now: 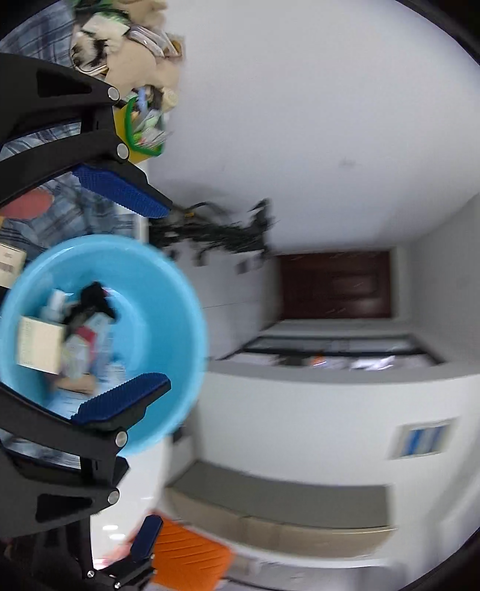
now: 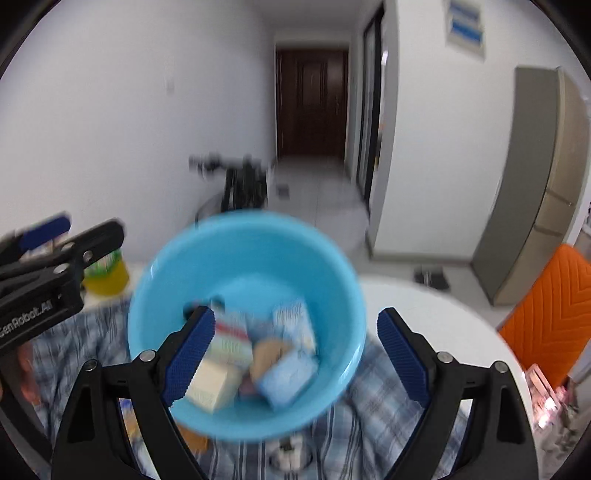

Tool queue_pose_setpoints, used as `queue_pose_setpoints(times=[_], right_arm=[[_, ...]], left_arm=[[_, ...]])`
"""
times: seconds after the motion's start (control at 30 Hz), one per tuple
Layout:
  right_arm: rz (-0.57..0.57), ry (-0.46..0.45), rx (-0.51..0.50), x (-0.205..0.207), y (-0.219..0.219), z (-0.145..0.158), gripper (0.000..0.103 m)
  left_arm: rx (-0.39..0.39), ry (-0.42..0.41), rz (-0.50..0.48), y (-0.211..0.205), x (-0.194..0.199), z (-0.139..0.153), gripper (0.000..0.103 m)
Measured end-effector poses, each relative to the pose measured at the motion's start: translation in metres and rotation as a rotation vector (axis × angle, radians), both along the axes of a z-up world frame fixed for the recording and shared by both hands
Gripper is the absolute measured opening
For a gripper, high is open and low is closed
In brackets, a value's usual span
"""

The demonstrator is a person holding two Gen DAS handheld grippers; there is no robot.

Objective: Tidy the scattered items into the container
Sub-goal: 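Raise both open tools away from the basin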

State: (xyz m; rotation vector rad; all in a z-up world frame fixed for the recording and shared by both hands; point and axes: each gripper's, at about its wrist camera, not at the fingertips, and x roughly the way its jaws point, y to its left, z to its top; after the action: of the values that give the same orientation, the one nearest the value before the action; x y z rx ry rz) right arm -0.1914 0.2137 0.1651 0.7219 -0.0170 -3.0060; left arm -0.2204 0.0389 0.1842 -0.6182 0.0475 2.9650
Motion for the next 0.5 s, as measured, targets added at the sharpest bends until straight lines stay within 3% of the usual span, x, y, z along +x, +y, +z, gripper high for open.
queue_pose_setpoints(times=[0.07, 0.13, 0.27, 0.5], right_arm=[[-0.028, 0.155, -0.006, 0.012, 0.009, 0.004, 0.103], [-0.046, 0.222, -0.015, 0.016, 0.018, 0.003, 0.103], [-0.06, 0.191, -0.03, 0.009, 0.03, -0.004, 0.103], [-0.026, 0.193, 0.001, 0.028, 0.031, -0.012, 0.103]], left_arm=[[-0.004, 0.093, -0.006, 0.0, 0.011, 0.005, 0.103], [-0.014, 0.168, -0.007, 0.0, 0.017, 0.007, 0.103], [-0.025, 0.165, -0.042, 0.004, 0.014, 0.004, 0.103], [-0.025, 0.161, -0.018, 0.007, 0.017, -0.007, 0.103]])
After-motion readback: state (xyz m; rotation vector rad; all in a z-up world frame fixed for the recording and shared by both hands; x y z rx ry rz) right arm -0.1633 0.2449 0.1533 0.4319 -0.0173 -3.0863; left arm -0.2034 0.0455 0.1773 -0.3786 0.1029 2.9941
